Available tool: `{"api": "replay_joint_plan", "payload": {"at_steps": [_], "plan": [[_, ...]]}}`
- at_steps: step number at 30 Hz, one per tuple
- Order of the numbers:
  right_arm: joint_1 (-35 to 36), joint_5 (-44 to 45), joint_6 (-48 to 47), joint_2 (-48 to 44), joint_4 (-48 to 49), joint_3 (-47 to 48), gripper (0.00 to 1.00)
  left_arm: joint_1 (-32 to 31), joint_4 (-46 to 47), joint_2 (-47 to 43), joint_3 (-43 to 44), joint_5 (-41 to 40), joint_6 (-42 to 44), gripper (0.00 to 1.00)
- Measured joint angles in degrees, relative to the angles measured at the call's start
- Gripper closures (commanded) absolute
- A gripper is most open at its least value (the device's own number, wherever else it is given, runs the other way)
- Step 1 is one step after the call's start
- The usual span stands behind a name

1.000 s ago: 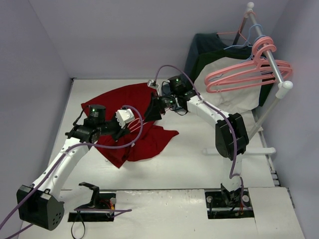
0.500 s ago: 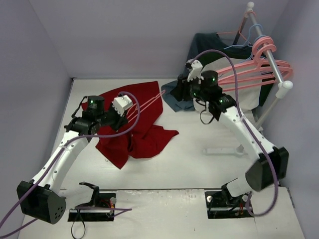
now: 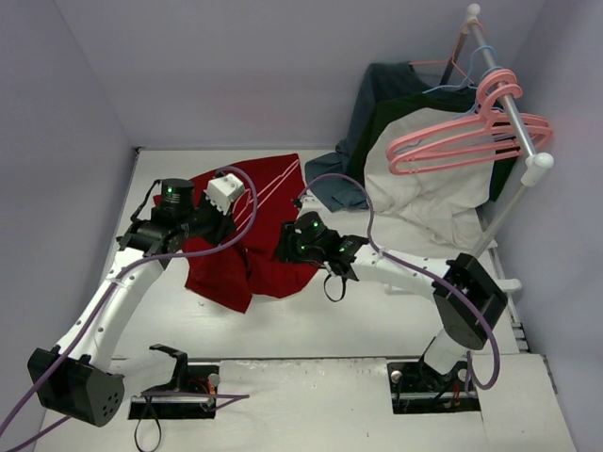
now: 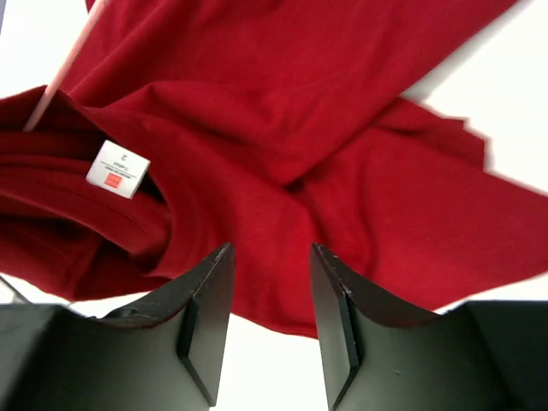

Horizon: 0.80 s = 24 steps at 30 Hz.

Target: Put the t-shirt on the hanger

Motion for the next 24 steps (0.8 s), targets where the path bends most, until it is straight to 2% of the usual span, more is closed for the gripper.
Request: {"api": "replay_joint_plan", "payload": {"at_steps": [9, 13, 24], "plan": [[7.7, 2.8, 7.3, 5.3, 4.1, 2.0, 0.62, 0.0, -2.3, -2.8, -1.5, -0.8, -0.4, 1.0], [9.1, 3.7, 8.8, 6.7, 4.6, 2.8, 0.58, 0.0, -2.7, -2.8, -2.0, -0.9, -0.7, 1.0], [10.7, 4.8, 12.2, 11.0, 5.4, 4.6, 0.59, 0.0, -3.2, -2.8, -2.3, -1.2, -1.1, 1.0]]}}
